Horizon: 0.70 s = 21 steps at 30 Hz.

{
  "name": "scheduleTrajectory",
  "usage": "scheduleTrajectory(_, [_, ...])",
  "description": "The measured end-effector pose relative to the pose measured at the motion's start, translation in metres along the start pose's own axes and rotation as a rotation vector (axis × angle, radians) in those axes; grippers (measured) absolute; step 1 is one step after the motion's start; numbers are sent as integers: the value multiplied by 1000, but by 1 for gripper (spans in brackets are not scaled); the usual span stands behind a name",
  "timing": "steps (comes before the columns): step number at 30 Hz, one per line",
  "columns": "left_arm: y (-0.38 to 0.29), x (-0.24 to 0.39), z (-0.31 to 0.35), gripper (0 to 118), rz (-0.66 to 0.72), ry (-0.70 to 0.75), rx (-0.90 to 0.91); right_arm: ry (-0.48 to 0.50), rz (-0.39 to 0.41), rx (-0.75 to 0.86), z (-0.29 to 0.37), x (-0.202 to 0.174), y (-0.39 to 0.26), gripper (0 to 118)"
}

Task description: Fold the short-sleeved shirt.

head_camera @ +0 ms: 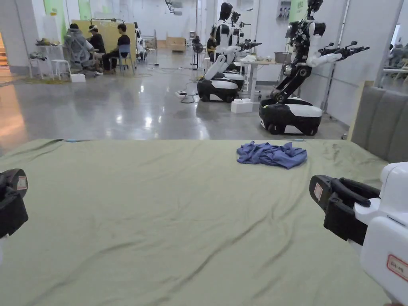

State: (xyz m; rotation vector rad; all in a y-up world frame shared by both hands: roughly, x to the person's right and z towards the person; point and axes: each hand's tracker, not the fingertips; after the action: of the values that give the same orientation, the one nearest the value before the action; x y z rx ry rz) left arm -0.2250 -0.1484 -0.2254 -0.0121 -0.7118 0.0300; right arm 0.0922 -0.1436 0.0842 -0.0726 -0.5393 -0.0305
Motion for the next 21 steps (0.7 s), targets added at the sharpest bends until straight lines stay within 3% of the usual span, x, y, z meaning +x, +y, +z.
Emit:
scheduleTrajectory(6, [-26, 1, 40, 0, 5, 31, -1, -77, 5, 1, 23, -10, -29, 4])
scheduleTrajectory(9, [-48, 2, 49, 0, -8, 52, -19, -155, 51, -19, 25, -16, -47, 4])
scheduleTrajectory(15, [-84, 13, 48, 0, -11, 66, -59, -178, 10, -53, 22, -20, -80, 4])
scheduleTrajectory(21, [-100, 26, 41, 0, -17, 66, -78, -211, 26, -58, 16, -28, -97, 4])
